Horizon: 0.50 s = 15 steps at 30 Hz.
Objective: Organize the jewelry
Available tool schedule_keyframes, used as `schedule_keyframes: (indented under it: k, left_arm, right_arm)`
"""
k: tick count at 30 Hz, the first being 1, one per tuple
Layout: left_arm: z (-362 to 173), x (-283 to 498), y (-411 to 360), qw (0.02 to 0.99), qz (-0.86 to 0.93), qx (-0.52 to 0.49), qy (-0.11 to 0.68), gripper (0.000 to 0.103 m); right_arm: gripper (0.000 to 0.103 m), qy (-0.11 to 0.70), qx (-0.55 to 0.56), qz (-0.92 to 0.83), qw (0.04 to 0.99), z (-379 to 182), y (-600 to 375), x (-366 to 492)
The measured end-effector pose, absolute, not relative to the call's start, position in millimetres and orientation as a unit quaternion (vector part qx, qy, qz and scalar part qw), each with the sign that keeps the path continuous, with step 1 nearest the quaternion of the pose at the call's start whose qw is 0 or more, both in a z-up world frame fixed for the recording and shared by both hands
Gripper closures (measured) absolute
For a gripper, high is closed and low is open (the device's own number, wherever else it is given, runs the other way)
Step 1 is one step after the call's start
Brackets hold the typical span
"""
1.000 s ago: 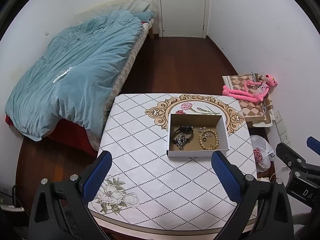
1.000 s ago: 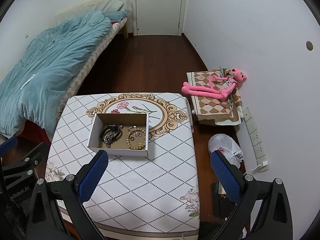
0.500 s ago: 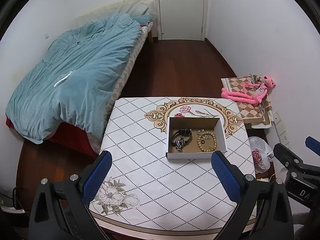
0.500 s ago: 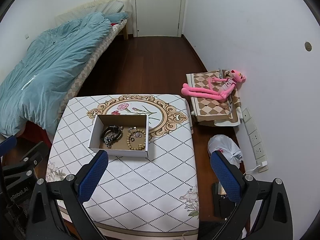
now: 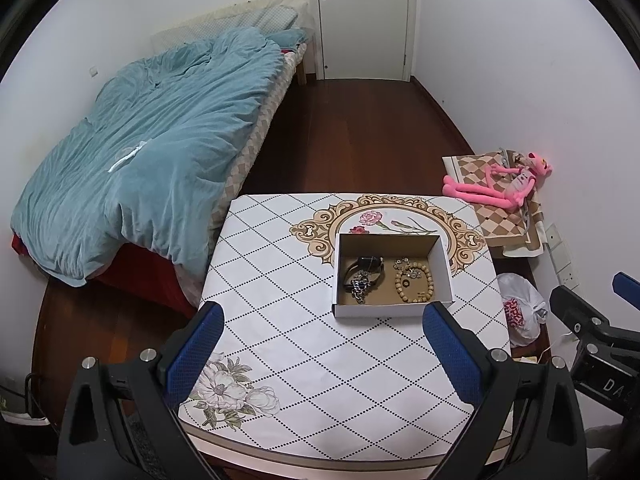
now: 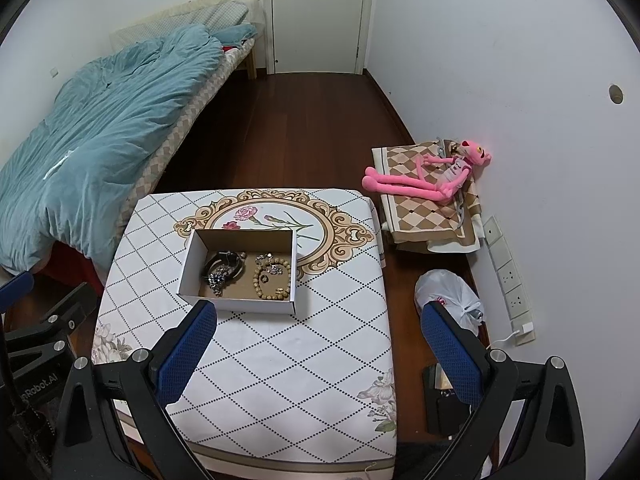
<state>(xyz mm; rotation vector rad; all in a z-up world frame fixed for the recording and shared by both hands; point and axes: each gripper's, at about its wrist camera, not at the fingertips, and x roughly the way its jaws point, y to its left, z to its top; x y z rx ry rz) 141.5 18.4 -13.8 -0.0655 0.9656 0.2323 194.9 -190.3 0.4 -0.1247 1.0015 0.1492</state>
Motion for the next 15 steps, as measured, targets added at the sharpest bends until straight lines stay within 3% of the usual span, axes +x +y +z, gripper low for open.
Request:
schedule_keyframes:
  k: [15]
  left_arm:
    - [-14.7, 141.8, 18.6, 0.879, 0.112, -0.029, 0.462, 0.002]
  right_arm:
    - [0.0, 0.48, -0.061, 0.071, 0.872, 1.8, -191.5, 193.7]
